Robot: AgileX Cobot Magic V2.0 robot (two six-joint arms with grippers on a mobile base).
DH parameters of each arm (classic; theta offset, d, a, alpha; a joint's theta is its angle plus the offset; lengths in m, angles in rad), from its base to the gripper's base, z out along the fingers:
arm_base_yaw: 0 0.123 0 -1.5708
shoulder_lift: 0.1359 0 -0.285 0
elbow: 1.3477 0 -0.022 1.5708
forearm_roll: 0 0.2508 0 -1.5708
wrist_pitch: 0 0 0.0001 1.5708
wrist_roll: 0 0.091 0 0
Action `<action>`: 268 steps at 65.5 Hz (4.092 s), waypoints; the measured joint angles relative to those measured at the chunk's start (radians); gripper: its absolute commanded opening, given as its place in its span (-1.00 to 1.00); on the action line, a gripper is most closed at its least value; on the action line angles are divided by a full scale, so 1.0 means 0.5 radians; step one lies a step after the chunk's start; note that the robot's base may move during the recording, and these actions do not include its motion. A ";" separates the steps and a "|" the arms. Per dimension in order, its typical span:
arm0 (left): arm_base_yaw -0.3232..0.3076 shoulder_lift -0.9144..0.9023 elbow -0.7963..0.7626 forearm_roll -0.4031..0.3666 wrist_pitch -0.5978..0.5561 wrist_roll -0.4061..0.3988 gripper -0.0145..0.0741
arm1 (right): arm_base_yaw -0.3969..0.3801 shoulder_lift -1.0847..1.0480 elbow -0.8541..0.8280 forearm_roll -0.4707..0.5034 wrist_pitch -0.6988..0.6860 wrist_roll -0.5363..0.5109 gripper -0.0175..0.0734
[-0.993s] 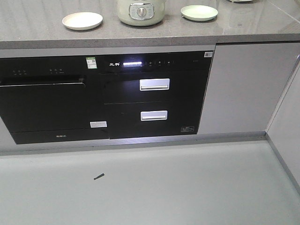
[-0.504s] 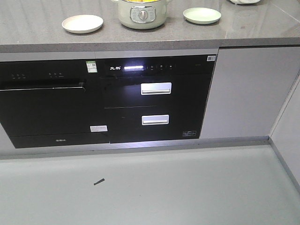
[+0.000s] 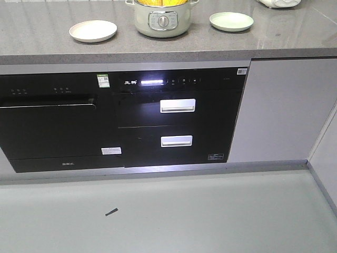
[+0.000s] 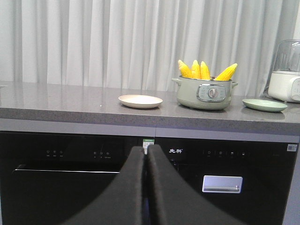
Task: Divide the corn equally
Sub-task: 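Continue driving the base closer to the counter, then drive the base up to the counter edge, centering on the pot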
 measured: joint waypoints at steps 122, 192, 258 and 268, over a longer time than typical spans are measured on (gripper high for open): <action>0.000 0.000 0.000 0.000 0.000 0.000 -0.69 | 0.000 0.000 0.000 0.000 0.000 0.000 -0.62; 0.000 0.000 0.000 0.000 0.000 0.000 -0.69 | 0.000 0.000 0.000 0.000 0.000 0.000 -0.62; 0.000 0.000 0.000 0.000 0.000 0.000 -0.69 | 0.000 0.000 0.000 0.000 0.000 0.000 -0.62; 0.000 0.000 0.000 0.000 0.000 0.000 -0.69 | 0.000 0.000 0.000 0.000 0.000 0.000 -0.62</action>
